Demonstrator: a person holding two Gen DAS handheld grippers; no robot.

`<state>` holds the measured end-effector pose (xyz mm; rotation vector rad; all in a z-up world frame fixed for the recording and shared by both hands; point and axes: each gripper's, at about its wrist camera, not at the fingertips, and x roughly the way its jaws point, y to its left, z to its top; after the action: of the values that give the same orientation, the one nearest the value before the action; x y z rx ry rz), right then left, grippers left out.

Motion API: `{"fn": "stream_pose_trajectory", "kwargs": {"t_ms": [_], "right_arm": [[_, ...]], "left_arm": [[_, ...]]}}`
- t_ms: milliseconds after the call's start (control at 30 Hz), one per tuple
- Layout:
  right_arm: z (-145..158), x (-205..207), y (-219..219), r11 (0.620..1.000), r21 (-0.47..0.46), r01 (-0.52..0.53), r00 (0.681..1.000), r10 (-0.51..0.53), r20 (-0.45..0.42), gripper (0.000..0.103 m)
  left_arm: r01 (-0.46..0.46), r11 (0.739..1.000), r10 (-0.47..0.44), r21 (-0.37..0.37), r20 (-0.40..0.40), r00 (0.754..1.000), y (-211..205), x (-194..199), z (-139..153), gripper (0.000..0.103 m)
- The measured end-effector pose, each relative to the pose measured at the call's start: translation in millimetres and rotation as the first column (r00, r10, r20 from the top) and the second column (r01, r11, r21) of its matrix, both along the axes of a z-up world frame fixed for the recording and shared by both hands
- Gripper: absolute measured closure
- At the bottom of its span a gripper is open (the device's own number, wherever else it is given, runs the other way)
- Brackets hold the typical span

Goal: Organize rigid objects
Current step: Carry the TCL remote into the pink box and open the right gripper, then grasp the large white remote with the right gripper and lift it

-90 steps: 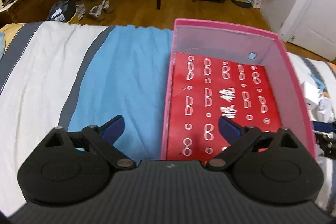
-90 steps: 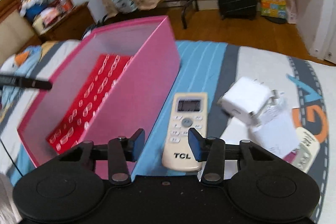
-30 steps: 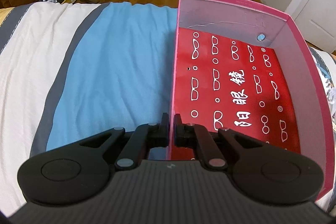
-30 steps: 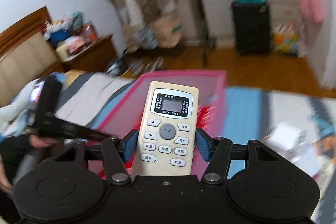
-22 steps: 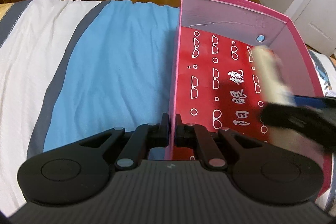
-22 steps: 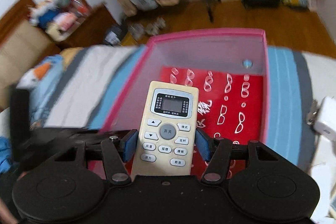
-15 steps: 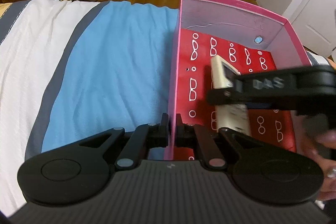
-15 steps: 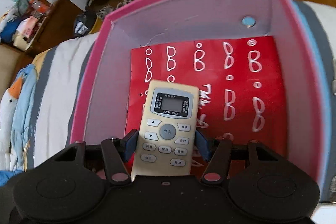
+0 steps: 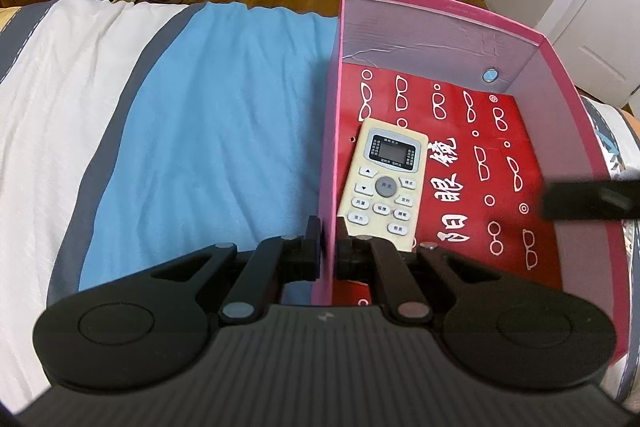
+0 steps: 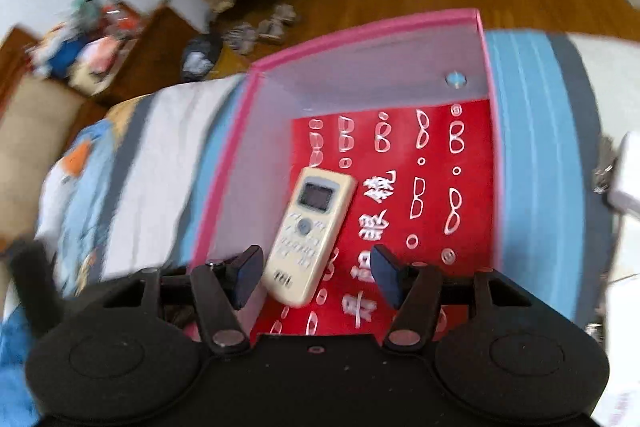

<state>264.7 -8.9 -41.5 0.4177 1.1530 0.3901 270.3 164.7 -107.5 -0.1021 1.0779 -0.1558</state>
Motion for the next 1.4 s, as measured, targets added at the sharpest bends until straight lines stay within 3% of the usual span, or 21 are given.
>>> {"fn": "stream_pose_trajectory", "kwargs": {"t_ms": [267,333,400,467,600,833,933,1233,1400], "right_arm": [[45,-70,-62,0.993,-0.026,-0.118,0.979,0.121,0.164,0.038],[43,-85,-72,0.974,-0.074,-0.214,0.948,0.225,0.226,0.036],[29,-106,-83,0.943,-0.205,-0.263,0.906,0.314,0.282,0.036],[8,-116,-92,0.909,-0.31,-0.28,0.903,0.359,0.236,0.036],[-23,-133,-102,0.861,-0.412,-0.3,0.902,0.396,0.17,0.036],[-55,-149,-87,0.681,-0.641,-0.354,0.858,0.51,0.067,0.036],[-66,-154,-90,0.63,-0.701,-0.334,0.863,0.504,0.041,0.026],[-70,-139,-100,0.723,-0.614,-0.317,0.887,0.455,0.078,0.021],[-64,-146,-95,0.75,-0.556,-0.358,0.888,0.458,0.046,0.037]], "left_arm": [[-0.029,0.999,0.029,-0.014,-0.008,1.0,2,0,2,0.099],[-0.023,1.0,0.023,-0.004,0.003,1.0,0,-2,5,0.099],[-0.022,1.0,0.023,-0.003,0.008,1.0,1,-2,7,0.099],[-0.021,1.0,0.021,-0.007,0.012,1.0,2,-3,8,0.099],[-0.026,1.0,0.026,-0.015,0.009,1.0,4,-3,11,0.099],[-0.025,1.0,0.025,0.003,0.016,1.0,1,-5,10,0.099],[-0.025,1.0,0.025,0.005,0.015,1.0,0,-5,10,0.099],[-0.023,1.0,0.023,0.006,0.016,1.0,0,-5,10,0.099],[-0.026,1.0,0.026,0.004,0.011,1.0,2,-6,10,0.099]]}}
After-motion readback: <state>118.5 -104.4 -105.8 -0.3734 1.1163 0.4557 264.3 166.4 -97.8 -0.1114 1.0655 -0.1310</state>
